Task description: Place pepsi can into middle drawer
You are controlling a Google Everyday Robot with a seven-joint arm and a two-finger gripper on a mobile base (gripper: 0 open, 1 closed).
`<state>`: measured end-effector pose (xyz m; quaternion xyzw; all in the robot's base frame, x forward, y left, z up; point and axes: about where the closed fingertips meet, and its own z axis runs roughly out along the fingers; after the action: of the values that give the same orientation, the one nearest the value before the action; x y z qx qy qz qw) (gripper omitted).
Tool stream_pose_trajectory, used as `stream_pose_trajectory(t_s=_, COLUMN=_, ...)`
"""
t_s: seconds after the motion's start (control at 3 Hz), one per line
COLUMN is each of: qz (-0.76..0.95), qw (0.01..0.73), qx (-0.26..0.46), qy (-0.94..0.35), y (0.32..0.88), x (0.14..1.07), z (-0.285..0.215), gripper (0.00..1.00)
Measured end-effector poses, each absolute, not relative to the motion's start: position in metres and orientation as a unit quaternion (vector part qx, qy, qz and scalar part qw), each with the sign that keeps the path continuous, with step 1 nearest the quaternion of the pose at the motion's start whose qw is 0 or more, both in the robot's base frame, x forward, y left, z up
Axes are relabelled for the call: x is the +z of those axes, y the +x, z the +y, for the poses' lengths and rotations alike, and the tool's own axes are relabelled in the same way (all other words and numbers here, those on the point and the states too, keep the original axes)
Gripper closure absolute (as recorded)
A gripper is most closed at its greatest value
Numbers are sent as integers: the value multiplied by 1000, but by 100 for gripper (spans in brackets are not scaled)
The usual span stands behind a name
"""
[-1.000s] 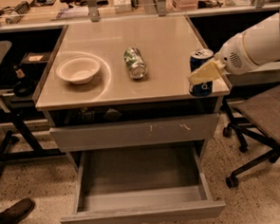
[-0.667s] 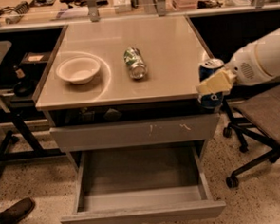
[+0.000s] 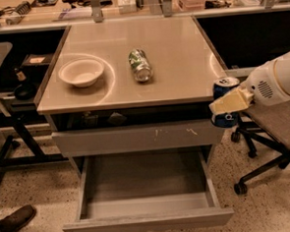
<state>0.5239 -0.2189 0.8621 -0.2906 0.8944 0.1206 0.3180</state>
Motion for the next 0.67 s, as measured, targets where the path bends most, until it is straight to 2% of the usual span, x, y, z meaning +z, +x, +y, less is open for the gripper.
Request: stream_pose_trajectory(t_s=0.67, qz=907, qw=323, qx=139, qy=-233, y=500, x=807, z=-213, gripper=100)
